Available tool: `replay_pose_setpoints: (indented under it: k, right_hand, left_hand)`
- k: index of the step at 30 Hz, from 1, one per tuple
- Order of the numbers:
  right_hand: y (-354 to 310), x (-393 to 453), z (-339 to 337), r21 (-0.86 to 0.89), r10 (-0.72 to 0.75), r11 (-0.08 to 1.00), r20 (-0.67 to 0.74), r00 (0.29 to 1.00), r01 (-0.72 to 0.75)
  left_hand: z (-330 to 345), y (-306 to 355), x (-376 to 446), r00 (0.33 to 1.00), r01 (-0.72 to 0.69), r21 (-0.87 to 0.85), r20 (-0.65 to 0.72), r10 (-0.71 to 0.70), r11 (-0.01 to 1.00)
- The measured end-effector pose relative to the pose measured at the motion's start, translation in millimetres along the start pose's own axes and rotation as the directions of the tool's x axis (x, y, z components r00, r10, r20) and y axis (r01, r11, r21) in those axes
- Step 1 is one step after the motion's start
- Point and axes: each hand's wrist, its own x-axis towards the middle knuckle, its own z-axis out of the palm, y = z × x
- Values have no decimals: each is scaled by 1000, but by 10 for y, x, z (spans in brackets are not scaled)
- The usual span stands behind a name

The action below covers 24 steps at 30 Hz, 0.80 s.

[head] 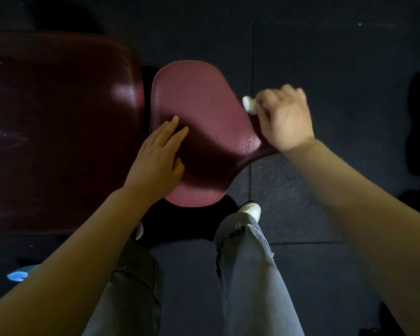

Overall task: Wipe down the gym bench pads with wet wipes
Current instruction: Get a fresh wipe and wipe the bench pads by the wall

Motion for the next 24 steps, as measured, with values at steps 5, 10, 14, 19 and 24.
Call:
replay_pose_setpoints:
  k: [5,10,14,19,24]
  right_hand:
    - [-52,-412,1,174,78,982,-44,996,-70]
    - [71,-950,-25,57,-176,984,124,976,170]
    - [203,-864,-69,22,-55,998,12,998,55]
    - [129,-611,-23,297,476,848,-63,877,-439]
    - [-111,-652,69,579,823,438,49,565,-688]
  left_hand:
    - [-12,62,40,1000,-21,14,8,21,1000]
    - [1,77,49,999,-32,15,19,32,999]
    - [22,82,42,999,-31,21,32,30,999]
    - [54,103,24,999,-14,23,42,13,1000]
    - [67,132,45,999,-18,52,52,15,998]
